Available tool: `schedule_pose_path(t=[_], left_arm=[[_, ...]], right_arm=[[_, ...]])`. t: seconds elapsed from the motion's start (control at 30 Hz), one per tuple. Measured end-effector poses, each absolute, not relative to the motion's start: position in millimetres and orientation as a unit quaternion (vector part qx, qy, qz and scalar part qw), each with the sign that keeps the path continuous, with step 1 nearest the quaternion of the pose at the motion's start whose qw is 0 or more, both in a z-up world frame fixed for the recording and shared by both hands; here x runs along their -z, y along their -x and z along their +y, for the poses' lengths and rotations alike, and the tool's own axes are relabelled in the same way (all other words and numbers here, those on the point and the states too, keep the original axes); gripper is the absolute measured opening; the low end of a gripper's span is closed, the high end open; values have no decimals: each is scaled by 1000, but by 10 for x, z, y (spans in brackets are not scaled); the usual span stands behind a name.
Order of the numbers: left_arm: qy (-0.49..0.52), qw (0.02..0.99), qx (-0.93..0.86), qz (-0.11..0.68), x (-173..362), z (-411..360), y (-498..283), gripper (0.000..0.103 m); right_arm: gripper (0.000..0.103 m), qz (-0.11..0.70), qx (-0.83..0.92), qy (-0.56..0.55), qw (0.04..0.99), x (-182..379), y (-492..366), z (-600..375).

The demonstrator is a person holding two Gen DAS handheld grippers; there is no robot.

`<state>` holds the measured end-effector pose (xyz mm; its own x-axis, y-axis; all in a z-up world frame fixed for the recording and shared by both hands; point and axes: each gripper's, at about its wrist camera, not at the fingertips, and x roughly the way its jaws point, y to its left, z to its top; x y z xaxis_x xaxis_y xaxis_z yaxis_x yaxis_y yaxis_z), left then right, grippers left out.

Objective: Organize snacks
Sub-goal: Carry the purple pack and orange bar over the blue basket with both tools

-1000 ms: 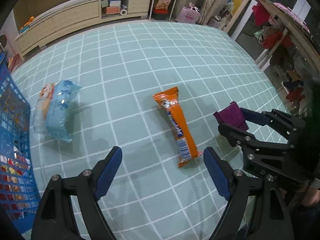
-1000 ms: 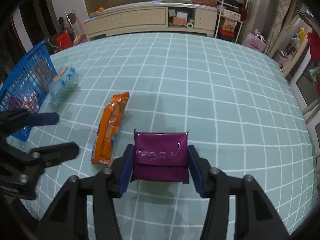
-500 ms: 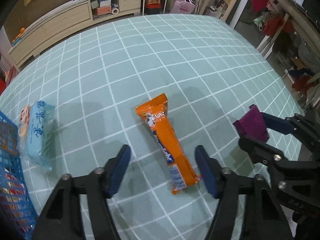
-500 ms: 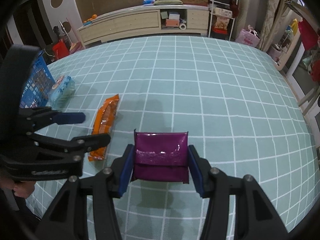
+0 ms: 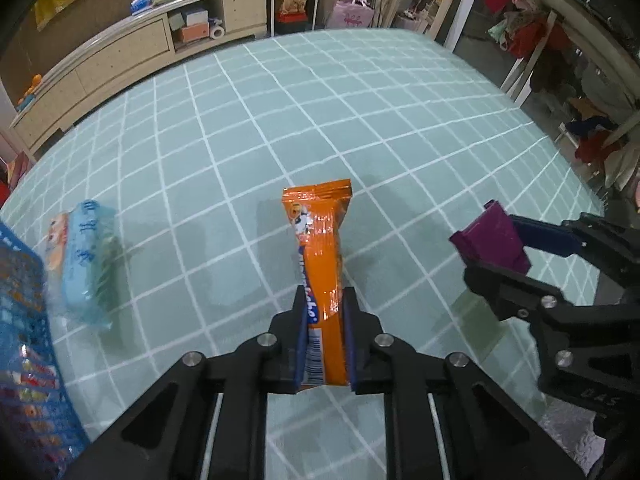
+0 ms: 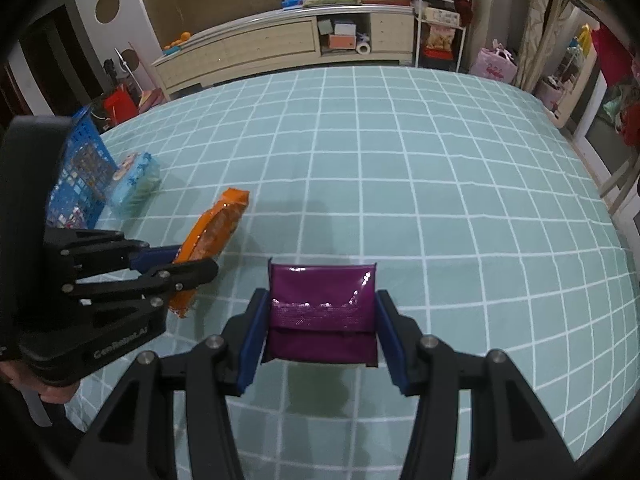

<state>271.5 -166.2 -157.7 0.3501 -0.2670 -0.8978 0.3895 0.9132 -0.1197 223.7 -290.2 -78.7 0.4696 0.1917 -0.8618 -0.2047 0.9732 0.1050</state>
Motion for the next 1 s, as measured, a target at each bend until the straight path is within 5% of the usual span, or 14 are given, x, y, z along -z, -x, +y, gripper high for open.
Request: schedule_pose_path(t=[1.0], left_arm=[[17,905,134,404,192,-152,-1197,14]], right_arm=[[57,425,-204,55,880,-469,-1294,-1606]])
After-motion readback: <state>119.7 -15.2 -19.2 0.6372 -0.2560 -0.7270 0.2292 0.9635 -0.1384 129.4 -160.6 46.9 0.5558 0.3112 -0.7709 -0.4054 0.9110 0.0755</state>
